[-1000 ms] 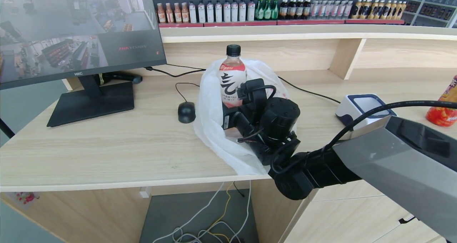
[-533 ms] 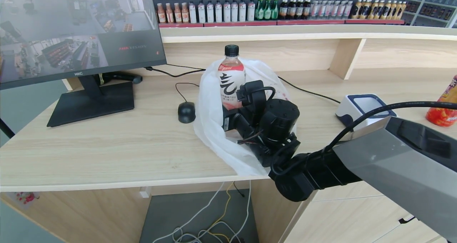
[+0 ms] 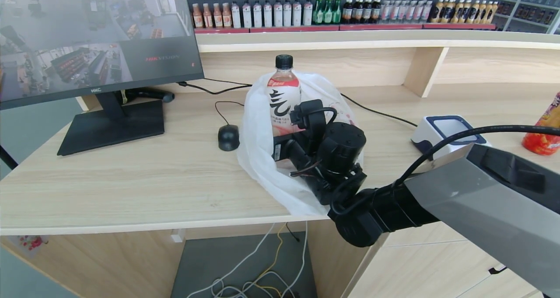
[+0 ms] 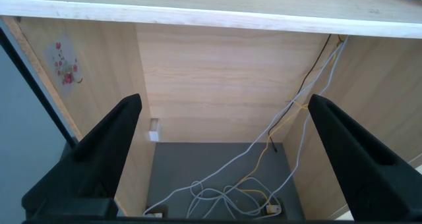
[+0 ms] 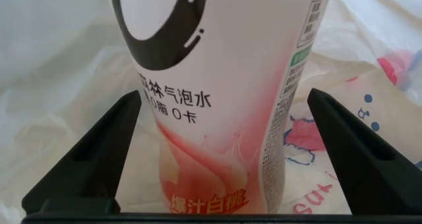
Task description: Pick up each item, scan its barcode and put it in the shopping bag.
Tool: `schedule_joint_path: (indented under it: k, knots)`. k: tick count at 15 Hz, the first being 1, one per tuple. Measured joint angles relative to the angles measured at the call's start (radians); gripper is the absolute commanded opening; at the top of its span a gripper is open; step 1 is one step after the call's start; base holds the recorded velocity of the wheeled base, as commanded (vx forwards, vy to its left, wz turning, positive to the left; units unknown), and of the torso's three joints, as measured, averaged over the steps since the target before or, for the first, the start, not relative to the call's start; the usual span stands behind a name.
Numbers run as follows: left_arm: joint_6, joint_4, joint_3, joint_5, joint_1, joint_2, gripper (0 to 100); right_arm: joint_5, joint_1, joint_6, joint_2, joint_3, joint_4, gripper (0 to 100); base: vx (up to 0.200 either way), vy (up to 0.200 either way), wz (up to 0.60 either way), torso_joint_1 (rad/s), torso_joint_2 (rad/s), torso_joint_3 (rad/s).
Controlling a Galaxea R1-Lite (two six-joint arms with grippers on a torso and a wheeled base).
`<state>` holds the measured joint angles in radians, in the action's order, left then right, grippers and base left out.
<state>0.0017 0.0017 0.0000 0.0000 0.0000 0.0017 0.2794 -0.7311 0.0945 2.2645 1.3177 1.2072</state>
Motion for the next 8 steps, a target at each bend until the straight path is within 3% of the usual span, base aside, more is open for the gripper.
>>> schedule_joint_path:
  k: [8]
  knots:
    - [0.0,0.0,0.0,0.0,0.0,0.0,100,0.0,-0.001,0.033,-0.101,-0.1,0.052,100,0.0,0.0,0.0,0.0,0.0,0.0]
